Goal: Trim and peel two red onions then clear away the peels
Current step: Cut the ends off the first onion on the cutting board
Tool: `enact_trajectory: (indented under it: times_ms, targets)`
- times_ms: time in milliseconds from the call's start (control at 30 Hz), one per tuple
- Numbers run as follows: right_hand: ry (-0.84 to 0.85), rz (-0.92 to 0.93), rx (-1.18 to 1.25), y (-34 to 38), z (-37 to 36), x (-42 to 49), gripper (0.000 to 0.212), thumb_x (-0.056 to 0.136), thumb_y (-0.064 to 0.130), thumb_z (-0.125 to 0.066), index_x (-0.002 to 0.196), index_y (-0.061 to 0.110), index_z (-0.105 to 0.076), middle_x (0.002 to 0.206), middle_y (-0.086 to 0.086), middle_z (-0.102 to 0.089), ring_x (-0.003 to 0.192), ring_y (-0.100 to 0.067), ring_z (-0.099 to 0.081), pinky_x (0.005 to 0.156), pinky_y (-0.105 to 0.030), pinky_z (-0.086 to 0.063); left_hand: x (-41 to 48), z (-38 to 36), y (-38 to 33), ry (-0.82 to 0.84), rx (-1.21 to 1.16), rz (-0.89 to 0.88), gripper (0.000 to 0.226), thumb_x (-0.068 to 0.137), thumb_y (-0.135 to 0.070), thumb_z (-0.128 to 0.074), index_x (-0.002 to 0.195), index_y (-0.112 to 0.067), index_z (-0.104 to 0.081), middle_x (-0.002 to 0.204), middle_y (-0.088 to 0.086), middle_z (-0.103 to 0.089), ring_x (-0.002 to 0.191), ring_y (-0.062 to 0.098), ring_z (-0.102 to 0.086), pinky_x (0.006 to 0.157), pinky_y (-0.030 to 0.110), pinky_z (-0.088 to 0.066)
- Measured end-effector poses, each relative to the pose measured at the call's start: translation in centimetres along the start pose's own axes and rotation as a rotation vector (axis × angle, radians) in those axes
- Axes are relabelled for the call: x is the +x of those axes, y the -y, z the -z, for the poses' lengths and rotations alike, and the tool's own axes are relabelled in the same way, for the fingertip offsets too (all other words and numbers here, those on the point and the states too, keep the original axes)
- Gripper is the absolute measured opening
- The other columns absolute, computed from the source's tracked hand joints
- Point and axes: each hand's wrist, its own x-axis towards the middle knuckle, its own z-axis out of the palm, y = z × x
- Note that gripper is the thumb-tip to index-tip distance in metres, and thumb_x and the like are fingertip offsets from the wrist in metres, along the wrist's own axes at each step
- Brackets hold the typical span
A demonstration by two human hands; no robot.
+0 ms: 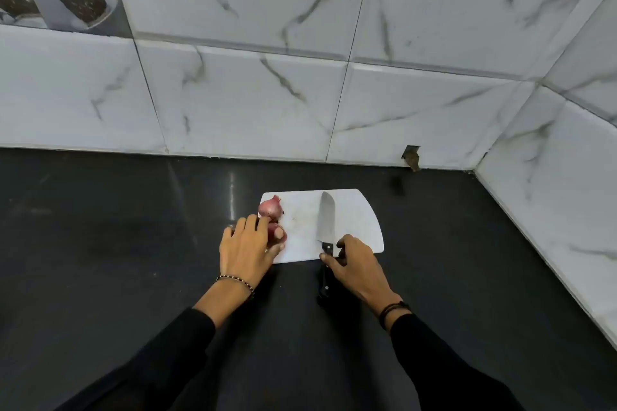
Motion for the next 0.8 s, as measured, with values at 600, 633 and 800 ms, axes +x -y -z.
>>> enact_trajectory:
  times_ms: [600,633,800]
  targets:
    - [-0.052,-0.312,0.279,0.9,-0.9,-1.1,0.034,0.085,0.026,-0.074,0.112,0.012,-0.057,0.096,0.005,-0.067,0.084,-0.004,-0.063,0.066,-0.014,-0.048,1.2,-0.3,0.5,0.179,-0.194,0.072,0.046,0.086,-0.051,-0.067,0.112,-0.016,-0.053,0.105,0.001,-0.065,0.095,0.022,-0.062,0.067,0.032,-0.043]
    - [-0.059,-0.314,0.272,0.9,-0.9,-1.3,0.032,0.084,0.026,-0.074,0.108,0.012,-0.059,0.098,0.004,-0.066,0.086,-0.005,-0.063,0.069,-0.016,-0.049,1.2,-0.3,0.7,0.190,-0.217,0.060,0.045,0.087,-0.049,-0.067,0.113,-0.015,-0.051,0.105,0.001,-0.064,0.094,0.022,-0.062,0.065,0.032,-0.043]
    - [-0.076,-0.304,0.252,0.5,-0.8,-2.2,0.027,0.083,0.026,-0.075,0.102,0.013,-0.061,0.101,0.004,-0.064,0.089,-0.008,-0.062,0.078,-0.023,-0.053,1.7,-0.3,1.1,0.271,-0.318,0.076,0.045,0.088,-0.049,-0.065,0.110,-0.018,-0.042,0.104,0.000,-0.060,0.092,0.023,-0.062,0.062,0.033,-0.044]
